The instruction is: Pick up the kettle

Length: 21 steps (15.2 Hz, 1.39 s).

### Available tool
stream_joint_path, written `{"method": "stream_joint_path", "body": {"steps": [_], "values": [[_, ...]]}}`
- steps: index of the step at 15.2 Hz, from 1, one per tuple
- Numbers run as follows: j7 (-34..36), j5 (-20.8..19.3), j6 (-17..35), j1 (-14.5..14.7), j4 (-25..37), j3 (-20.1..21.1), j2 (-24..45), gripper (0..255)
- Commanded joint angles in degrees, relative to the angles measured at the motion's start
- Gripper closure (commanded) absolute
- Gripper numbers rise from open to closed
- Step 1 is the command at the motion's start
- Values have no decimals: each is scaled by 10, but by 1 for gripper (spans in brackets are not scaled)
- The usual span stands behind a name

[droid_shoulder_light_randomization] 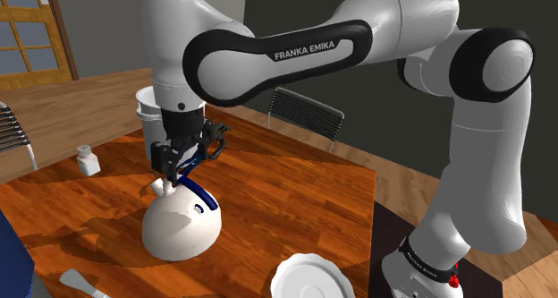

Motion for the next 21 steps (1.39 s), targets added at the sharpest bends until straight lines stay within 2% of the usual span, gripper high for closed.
{"method": "stream_joint_path", "body": {"steps": [1,8,9,18,21], "values": [[5,-8,10,6,2,-2,14,0],[11,-15,47,6,-24,-6,26,0],[11,-15,47,6,-24,-6,26,255],[11,-15,46,6,-24,-6,26,255],[8,-11,27,6,-11,-3,19,255]]}}
